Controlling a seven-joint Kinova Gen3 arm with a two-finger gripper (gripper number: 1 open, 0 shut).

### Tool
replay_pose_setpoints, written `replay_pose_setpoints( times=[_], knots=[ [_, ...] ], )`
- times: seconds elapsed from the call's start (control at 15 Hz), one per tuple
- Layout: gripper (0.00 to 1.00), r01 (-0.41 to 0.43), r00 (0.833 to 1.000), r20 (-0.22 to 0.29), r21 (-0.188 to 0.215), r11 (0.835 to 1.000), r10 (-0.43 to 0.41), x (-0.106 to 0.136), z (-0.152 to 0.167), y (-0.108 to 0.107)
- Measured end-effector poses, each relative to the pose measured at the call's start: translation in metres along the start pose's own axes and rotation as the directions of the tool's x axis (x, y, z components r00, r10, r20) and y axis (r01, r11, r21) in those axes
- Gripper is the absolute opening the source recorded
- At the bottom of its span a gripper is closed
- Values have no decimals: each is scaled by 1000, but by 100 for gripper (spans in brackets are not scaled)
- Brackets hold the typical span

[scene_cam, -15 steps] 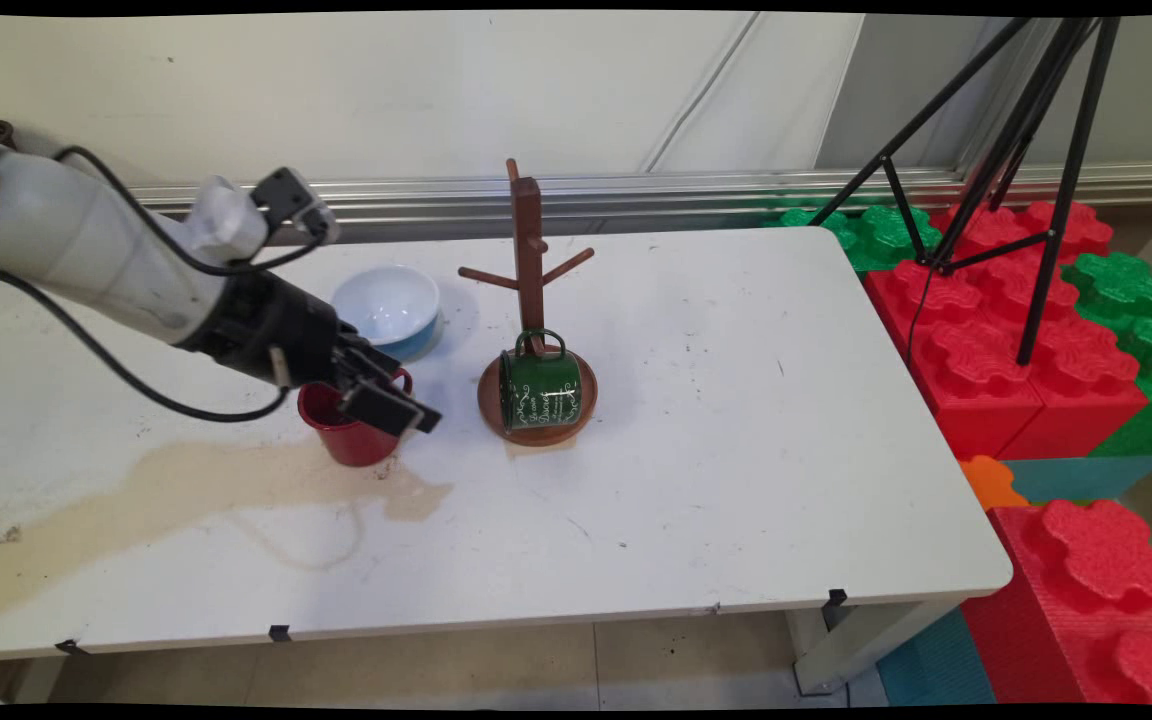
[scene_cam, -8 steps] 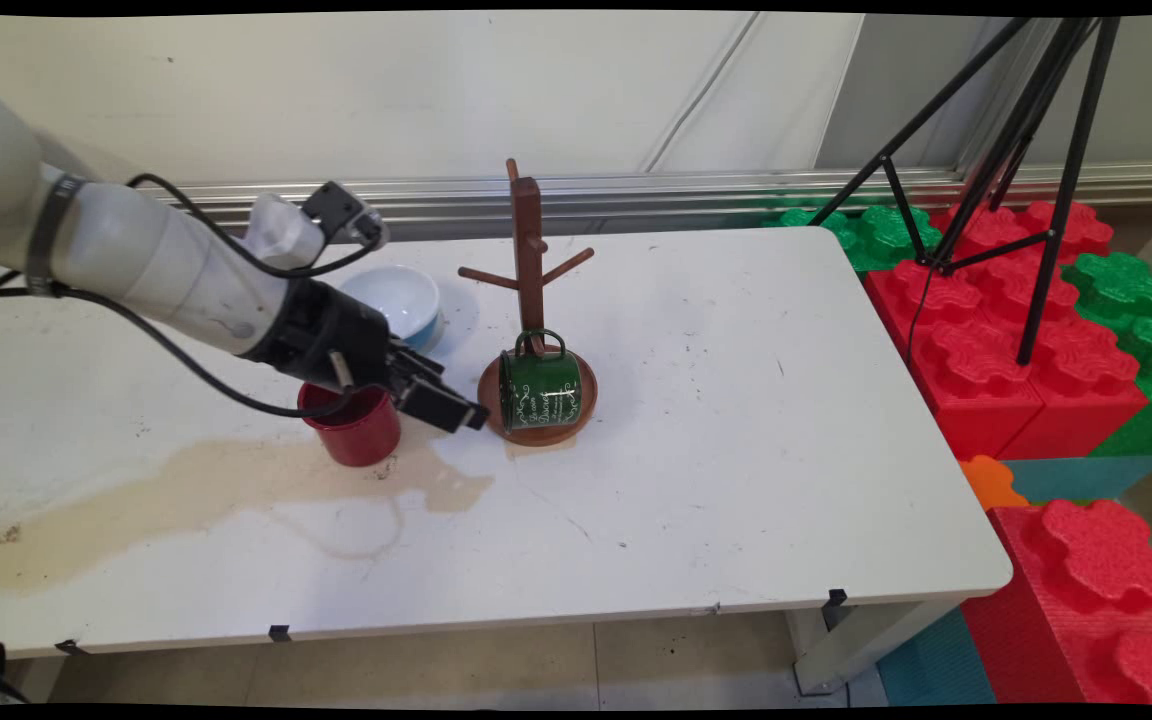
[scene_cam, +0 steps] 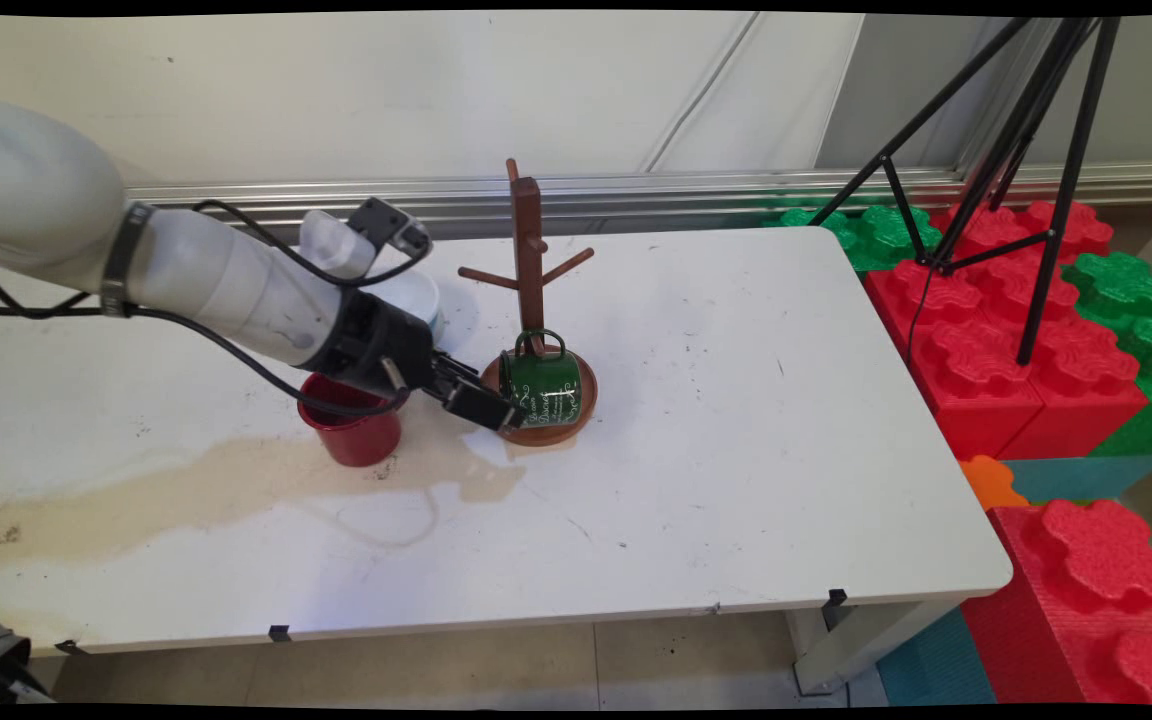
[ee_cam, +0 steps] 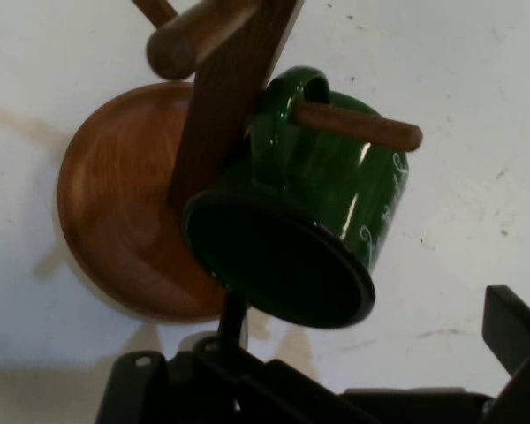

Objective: Pick up the green mug from the rack

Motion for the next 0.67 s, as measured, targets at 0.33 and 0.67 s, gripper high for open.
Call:
replay_pose_setpoints(
  times=[0.33,0.67],
  knots=[
    [100,17,1000,-8,1,1000,-17,0,17,4],
    [100,24,999,-27,0,1000,-24,-1,28,7]
  ],
)
